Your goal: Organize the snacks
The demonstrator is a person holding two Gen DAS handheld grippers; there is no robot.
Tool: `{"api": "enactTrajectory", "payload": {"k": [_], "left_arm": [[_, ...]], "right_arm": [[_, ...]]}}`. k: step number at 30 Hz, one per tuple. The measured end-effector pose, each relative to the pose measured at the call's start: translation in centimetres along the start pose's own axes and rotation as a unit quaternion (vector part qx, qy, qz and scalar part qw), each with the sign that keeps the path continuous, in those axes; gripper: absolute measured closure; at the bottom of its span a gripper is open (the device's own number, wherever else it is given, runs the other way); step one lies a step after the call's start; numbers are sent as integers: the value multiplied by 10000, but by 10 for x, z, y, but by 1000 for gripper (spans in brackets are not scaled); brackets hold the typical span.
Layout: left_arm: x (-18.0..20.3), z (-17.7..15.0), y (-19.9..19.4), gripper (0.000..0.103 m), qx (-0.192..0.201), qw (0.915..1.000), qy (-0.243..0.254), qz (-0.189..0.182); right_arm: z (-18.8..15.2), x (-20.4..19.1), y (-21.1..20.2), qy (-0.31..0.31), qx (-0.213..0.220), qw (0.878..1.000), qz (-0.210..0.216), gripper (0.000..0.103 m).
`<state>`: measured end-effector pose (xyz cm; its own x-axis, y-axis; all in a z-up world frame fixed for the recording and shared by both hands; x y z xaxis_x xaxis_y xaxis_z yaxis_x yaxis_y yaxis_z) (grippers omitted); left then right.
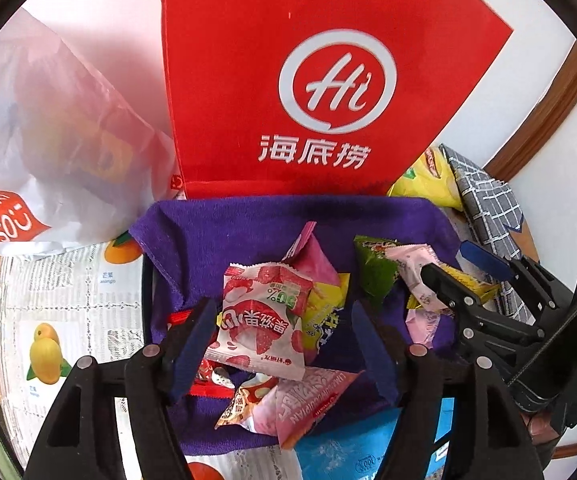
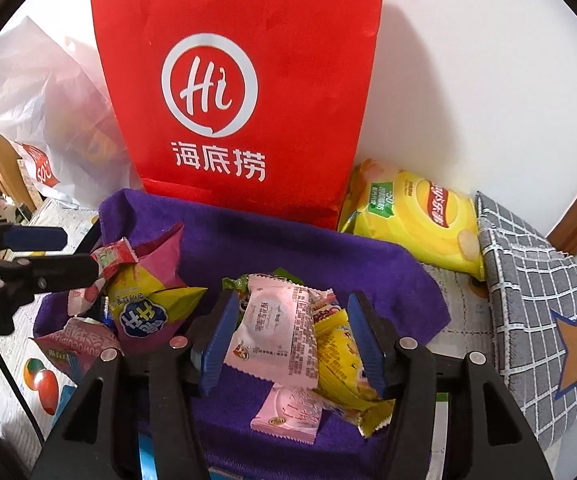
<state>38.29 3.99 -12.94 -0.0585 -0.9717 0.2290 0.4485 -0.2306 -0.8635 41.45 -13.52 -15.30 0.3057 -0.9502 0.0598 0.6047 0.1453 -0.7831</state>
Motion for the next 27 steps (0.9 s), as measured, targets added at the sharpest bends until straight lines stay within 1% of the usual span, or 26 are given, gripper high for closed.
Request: {"api": "enactTrajectory", "payload": {"k": [2,6,8,15,19,21,27], "left_arm": [[1,0,-7,31,40,10000,3,8],[6,0,-20,25,112,9999,70,52],[8,-1,-28,24,157,9998,118,84],[30,-5,-52,23,293,9990,306,157],[41,-15,-69,23,394,9979,419,289],[46,-23,-84,23,562,9965,485,375],[51,-49,-122,23,838,9949,364,439]], "right_arm": [[-2,2,-7,135,50,9999,9,43],[-4,1,-20,363,39,9992,144,42],[-5,0,-30,412,49,9991,87,42],[-9,-3,-75,435,282,9986,-67,31],[-15,0,-98,532,332,9980,-95,31],[-19,1,-110,590,359,9976,-88,31],[-33,3,-151,830,429,9956,-113,31]]}}
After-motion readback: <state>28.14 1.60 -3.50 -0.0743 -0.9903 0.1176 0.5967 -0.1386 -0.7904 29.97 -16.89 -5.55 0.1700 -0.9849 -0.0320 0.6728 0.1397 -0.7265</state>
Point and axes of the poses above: each gripper's, at about its wrist camera, not at the fingertips, and y roughly the way its jaws point, x to its right, z to its top, the point moved 5 cm from there along y, roughly the way its jaws point, and after that the axes turned 2 degrees about -z, right-handed, at the moved point
